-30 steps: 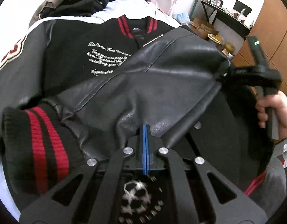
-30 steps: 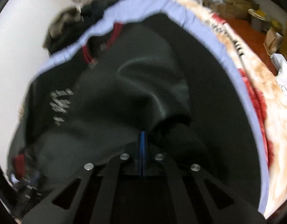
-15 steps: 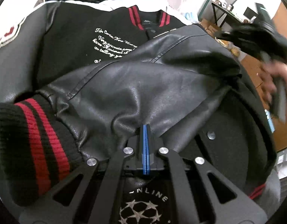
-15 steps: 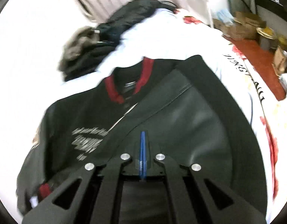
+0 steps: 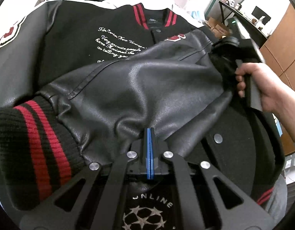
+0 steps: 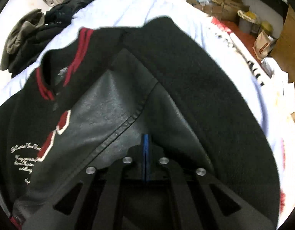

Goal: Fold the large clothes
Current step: 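Carry the sleeve across the jacket body with the right gripper and release it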

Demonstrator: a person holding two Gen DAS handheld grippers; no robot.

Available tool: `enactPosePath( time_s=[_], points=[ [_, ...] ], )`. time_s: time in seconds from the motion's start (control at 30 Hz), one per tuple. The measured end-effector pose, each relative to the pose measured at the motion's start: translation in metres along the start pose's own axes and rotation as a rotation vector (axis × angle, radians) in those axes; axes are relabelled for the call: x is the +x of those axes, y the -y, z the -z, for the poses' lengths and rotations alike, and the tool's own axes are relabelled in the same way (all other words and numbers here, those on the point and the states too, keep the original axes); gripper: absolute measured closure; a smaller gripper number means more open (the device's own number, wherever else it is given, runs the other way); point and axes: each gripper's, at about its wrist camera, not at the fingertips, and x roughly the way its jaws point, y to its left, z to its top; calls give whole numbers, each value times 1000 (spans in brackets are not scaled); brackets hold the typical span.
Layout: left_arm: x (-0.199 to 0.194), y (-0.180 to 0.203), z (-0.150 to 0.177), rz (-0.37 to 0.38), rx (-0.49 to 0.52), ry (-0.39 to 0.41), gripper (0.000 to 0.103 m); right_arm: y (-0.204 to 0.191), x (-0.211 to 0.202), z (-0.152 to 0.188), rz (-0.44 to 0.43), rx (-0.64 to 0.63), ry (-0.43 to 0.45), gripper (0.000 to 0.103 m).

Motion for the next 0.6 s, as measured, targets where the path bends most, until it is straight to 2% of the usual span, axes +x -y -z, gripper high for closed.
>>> enactPosePath(
  time_s=[0.07,0.17,0.23,0.3,0.4,0.47,0.5,0.6],
  points=[
    [0,0,0,-4,2,1,100,-4,-27,13,27,-13,65,97],
    [0,0,0,-7,-3,1,100,-1,-57,40,-12,11,111,97],
    [0,0,0,-13,0,2,100,-1,-50,56,6,-32,72,96],
    [1,3,1,-26,18,5,100,4,-25,60,47,-74,-5,98],
    [3,5,2,-37,37,6,100,10,-26,49,7,-66,-39,100],
    [4,4,1,-40,36,5,100,11,-46,48,-37,-56,-41,99],
    [4,4,1,-41,38,5,100,11,-61,51,-66,-59,-33,95],
    [2,5,2,-47,47,9,100,10,-112,79,-145,-103,-10,93]
  ],
)
